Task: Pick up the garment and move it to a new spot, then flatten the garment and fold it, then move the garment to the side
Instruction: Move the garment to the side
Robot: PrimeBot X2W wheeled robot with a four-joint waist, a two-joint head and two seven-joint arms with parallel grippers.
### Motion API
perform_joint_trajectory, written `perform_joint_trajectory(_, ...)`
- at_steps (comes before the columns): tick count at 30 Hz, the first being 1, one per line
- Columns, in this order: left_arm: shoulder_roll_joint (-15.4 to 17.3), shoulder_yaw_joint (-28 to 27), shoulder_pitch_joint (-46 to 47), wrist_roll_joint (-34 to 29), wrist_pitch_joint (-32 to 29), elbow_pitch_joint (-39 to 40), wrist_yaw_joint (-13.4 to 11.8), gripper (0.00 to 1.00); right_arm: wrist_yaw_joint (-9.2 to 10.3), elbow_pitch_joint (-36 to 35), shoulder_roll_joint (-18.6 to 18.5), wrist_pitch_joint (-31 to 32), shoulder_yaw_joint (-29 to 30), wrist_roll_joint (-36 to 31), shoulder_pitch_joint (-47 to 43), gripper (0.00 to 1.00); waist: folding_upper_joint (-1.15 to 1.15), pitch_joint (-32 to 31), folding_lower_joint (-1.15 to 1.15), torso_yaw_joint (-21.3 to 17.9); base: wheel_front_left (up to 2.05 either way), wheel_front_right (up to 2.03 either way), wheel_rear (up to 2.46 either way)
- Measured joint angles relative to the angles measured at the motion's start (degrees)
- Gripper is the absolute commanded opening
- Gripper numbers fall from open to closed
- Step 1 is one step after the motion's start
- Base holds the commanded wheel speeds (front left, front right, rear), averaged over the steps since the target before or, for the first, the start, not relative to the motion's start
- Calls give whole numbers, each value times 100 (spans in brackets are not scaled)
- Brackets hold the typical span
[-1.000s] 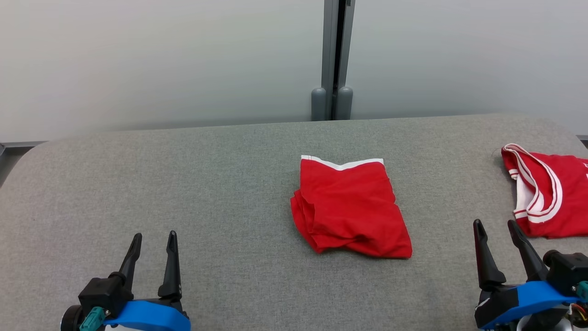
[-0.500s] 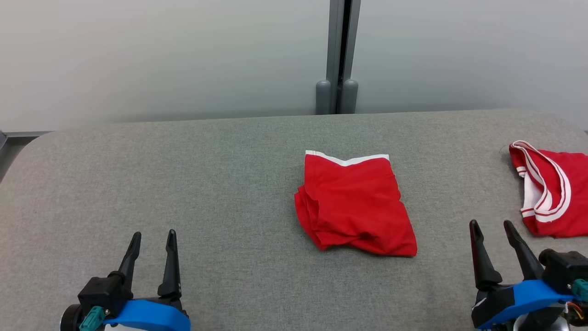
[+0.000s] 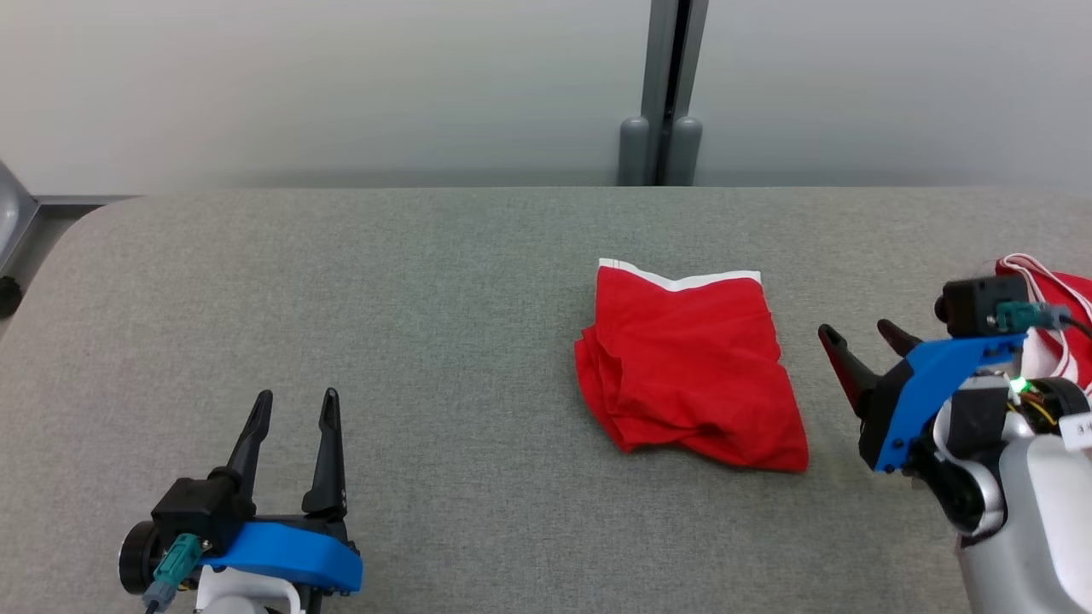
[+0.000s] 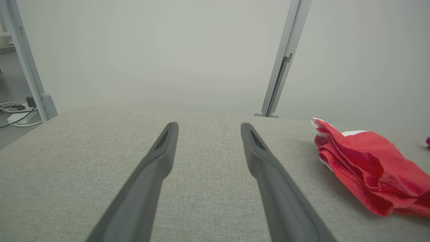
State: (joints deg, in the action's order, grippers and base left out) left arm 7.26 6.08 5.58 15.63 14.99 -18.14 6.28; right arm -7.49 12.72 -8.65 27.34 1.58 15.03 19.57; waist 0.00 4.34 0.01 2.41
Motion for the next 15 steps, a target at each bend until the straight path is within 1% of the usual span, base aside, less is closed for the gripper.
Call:
perform_joint_trajectory(4,-5,62,138,-10,0,20,26,100,0,631,-105,880,56,87,622,100,0,151,0,172,0,0,0)
perform_joint_trajectory(7,-11,107,233,-20,0,57,32,100,0,1080,-114,1337,85,130,1003,100,0,307,0,298,0,0,0)
perform_joint_trajectory(10,-41,160,346,-51,0,82,38,100,0,1473,-164,1550,145,113,1266,100,0,474,0,430,0,0,0)
perform_joint_trajectory(11,-41,160,346,-51,0,82,38,100,0,1473,-164,1550,145,113,1266,100,0,474,0,430,0,0,0)
perform_joint_trajectory(12,-46,169,400,-51,0,90,44,100,0,1723,-191,1636,174,52,1345,100,0,587,0,508,0,0,0)
perform_joint_trajectory(15,-57,187,447,-52,0,101,64,100,0,1941,-192,1648,226,34,1441,100,0,707,0,576,0,0,0)
